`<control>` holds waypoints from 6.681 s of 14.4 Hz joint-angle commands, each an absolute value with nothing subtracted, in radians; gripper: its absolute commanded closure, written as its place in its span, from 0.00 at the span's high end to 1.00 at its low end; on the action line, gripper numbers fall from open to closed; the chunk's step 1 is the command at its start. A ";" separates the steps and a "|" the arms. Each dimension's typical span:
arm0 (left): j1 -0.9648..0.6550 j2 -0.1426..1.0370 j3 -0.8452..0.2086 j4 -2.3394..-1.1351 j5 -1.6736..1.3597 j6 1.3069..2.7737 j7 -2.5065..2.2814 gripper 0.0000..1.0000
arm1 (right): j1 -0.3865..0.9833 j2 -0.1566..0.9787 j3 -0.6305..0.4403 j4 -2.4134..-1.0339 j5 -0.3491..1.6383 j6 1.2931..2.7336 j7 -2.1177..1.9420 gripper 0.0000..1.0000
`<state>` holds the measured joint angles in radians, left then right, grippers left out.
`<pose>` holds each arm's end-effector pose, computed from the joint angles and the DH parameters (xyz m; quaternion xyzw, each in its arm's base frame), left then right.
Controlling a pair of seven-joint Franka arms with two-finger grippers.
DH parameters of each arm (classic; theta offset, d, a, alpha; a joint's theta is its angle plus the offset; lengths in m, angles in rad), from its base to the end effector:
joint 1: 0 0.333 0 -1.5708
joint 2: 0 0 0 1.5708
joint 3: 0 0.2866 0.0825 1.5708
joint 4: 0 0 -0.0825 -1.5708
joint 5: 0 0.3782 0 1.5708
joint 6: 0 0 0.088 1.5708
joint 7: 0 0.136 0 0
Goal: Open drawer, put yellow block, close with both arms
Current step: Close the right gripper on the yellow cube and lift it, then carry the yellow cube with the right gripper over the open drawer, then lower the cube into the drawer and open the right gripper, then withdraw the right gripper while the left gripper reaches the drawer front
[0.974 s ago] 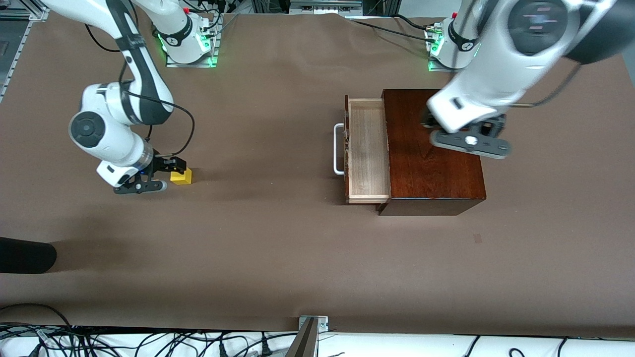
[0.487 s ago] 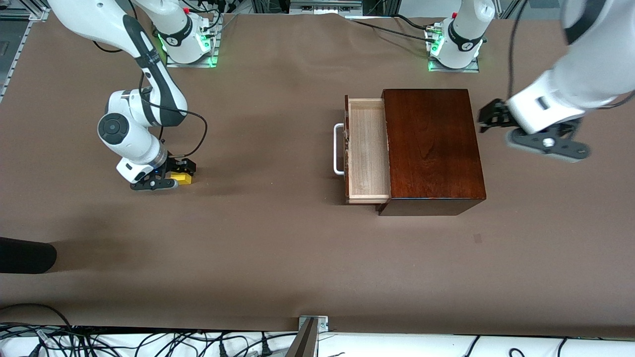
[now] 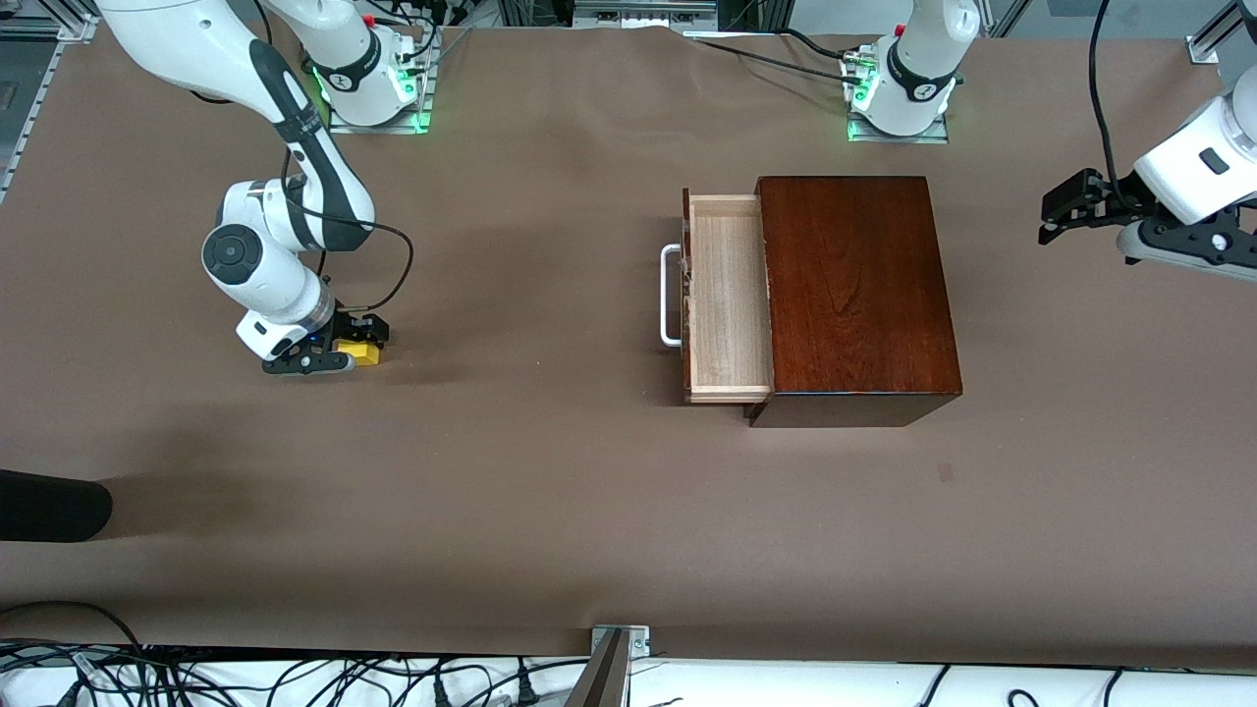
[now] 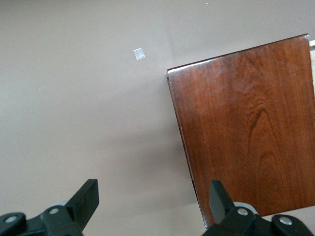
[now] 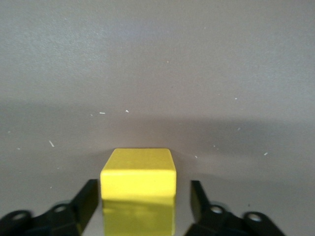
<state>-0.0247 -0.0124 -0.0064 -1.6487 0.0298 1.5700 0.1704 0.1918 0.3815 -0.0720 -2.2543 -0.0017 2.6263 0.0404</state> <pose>0.5404 -0.0128 0.5367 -0.9942 0.1010 0.0341 0.0126 0.5221 0.0604 0.1411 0.9990 0.0429 -0.0032 0.0141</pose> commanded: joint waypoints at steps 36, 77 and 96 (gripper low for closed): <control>-0.005 -0.038 -0.087 -1.709 0.005 1.677 0.121 1.00 | 0.864 0.773 0.256 -1.134 -0.282 1.999 -0.301 0.00; -0.083 -0.023 -0.152 -1.623 -0.020 1.485 0.447 1.00 | 0.534 0.457 0.143 -1.065 -0.223 1.749 -0.245 1.00; -0.547 0.546 -0.262 -1.379 -0.117 1.797 1.075 1.00 | 0.166 0.008 -0.014 -1.611 0.011 1.661 -0.206 1.00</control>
